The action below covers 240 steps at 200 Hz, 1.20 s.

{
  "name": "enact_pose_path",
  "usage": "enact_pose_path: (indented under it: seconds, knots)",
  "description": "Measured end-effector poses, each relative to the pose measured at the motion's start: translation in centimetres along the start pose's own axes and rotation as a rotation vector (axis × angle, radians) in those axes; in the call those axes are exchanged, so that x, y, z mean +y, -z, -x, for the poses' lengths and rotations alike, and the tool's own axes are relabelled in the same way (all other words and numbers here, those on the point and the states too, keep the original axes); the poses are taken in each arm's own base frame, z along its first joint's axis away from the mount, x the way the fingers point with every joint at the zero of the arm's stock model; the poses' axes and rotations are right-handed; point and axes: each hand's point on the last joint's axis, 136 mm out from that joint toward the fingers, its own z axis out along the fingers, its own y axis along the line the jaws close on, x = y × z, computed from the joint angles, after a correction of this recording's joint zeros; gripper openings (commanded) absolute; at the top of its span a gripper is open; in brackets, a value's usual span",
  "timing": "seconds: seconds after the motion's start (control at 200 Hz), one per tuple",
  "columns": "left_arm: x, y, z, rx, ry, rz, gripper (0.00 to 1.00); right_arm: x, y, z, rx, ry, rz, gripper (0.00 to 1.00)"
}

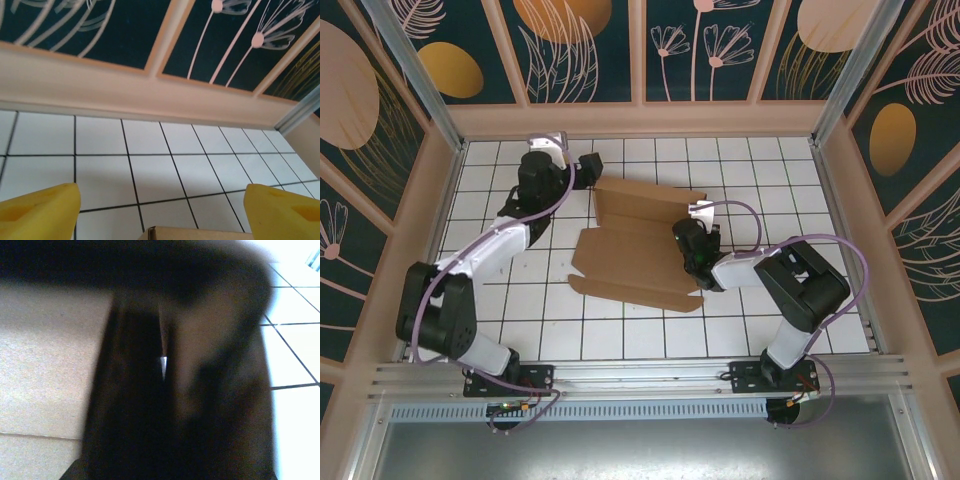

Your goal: Fold the paper box

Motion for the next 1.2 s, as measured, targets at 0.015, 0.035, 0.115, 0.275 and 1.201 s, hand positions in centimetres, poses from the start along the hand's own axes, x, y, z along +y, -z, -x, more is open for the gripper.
enact_pose_path:
  seconds: [0.015,0.035,0.115,0.275,1.201]
  knots:
    - [0.1,-0.3,-0.3,0.012,0.003,-0.002,0.8,0.0,0.0,0.0,0.0,0.0,0.001,0.0]
    - [0.3,-0.6,-0.8,0.028,0.009,-0.004,0.8,0.0,0.0,0.0,0.0,0.0,0.002,0.0]
    - [1.0,-1.8,-3.2,0.099,0.037,-0.019,0.76,0.1,0.0,0.0,-0.001,-0.003,0.005,0.0]
    - [1.6,-2.7,-6.8,0.194,0.099,-0.048,0.71,0.1,0.0,0.0,-0.002,0.001,0.006,0.0]
    - [1.8,-2.1,-8.2,0.099,0.251,-0.121,0.56,-0.6,8.2,10.4,-0.109,-0.23,0.514,0.59]
